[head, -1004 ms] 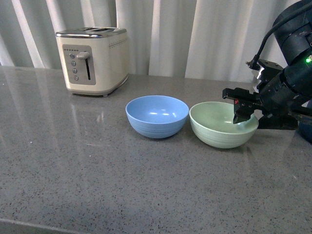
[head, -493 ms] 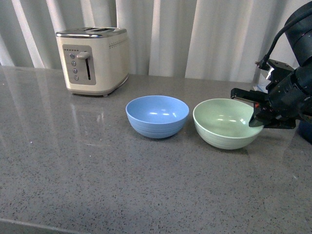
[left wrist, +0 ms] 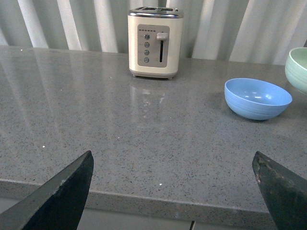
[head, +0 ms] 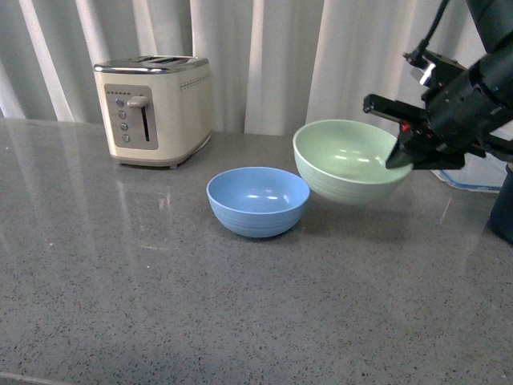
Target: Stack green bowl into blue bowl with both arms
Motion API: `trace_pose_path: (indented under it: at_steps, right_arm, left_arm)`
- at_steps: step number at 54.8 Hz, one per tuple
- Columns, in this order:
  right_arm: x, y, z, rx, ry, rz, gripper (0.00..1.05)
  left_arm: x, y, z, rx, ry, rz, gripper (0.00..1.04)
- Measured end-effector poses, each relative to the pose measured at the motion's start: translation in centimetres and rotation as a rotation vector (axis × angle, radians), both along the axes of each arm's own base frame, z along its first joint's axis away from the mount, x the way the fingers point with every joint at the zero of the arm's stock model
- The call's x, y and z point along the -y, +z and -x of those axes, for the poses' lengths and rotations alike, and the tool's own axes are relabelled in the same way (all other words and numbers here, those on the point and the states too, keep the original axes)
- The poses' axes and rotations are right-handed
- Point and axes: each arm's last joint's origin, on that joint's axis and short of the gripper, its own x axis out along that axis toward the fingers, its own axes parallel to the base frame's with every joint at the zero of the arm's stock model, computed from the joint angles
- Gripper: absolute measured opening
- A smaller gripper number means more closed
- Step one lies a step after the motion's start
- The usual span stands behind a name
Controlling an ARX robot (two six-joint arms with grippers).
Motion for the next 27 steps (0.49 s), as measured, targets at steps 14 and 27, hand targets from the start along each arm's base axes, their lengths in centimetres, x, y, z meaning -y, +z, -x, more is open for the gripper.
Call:
trace_pose_path:
  at_steps: [14,27]
  right_arm:
    - [-3.8,2.3,-0.2,0.052,0.115,-0.018,0.01]
    - [-5.6,1.3,-0.9,0.03,0.163,-0.018,0.01]
  left_arm:
    - [0.0,0.0,0.0,0.0,0.0,0.0,0.98]
    - [0.0,0.0,0.0,0.0,0.0,0.0,0.98]
